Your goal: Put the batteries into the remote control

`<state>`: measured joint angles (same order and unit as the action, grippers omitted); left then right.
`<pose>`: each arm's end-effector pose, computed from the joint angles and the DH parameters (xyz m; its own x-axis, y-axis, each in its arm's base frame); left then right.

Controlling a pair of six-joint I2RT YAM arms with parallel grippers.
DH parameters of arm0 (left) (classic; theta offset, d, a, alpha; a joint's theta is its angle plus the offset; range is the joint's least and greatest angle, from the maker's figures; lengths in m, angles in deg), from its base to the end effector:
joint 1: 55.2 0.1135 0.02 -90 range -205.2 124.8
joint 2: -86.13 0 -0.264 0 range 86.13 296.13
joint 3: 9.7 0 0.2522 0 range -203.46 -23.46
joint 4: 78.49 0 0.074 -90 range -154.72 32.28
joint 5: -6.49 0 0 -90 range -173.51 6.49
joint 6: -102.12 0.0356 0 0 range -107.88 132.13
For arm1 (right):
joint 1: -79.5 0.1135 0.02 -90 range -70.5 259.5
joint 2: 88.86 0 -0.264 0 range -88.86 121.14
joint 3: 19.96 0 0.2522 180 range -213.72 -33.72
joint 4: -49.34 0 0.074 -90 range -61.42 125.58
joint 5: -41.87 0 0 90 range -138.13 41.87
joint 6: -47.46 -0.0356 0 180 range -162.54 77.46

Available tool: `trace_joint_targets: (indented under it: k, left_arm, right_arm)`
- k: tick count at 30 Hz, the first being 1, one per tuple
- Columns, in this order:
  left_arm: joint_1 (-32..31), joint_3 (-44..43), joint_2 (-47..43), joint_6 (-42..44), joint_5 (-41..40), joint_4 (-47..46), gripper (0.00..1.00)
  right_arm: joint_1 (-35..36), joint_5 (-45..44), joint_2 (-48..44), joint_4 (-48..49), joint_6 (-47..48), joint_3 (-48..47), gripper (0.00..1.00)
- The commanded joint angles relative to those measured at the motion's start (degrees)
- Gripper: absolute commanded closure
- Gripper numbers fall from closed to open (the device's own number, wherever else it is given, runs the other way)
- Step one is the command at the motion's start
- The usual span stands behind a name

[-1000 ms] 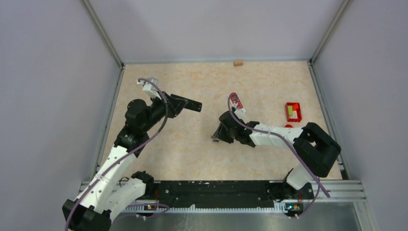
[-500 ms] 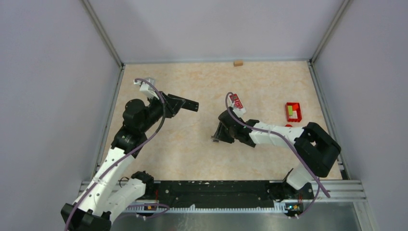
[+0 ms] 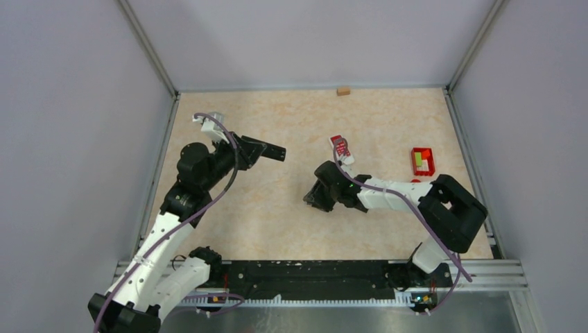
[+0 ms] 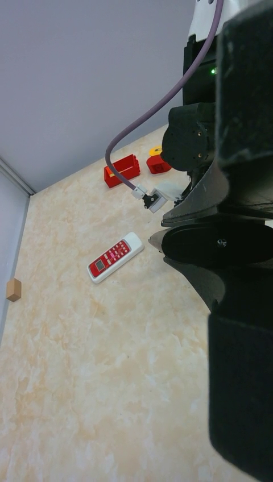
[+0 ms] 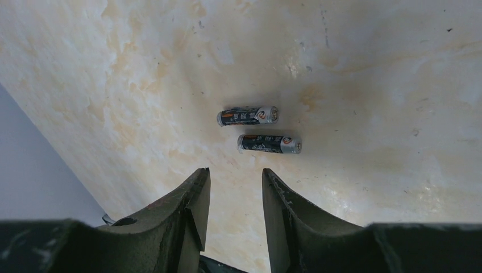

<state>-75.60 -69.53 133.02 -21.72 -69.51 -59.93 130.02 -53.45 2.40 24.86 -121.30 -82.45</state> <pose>0.1783 -0.0755 0.3521 -0.3902 -0.4314 -0.8134 0.4172 0.7047 -0.5739 0.2011 0.2390 0.1684 -0.8185 0.5424 -0.1895 0.3567 0.7383 0.5724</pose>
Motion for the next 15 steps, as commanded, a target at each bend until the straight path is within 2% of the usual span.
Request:
trace_joint_targets:
  k: [1, 15]
  left_arm:
    - [0.4, -1.9, -0.7, 1.0, -0.7, -2.0, 1.00]
    - [0.6, -1.8, -0.7, 1.3, -0.8, -1.9, 1.00]
  right_arm:
    - [0.7, 1.3, 0.9, -0.1, -4.6, 0.6, 0.60]
    - [-0.4, 0.7, 2.1, -1.0, -10.3, 2.0, 0.63]
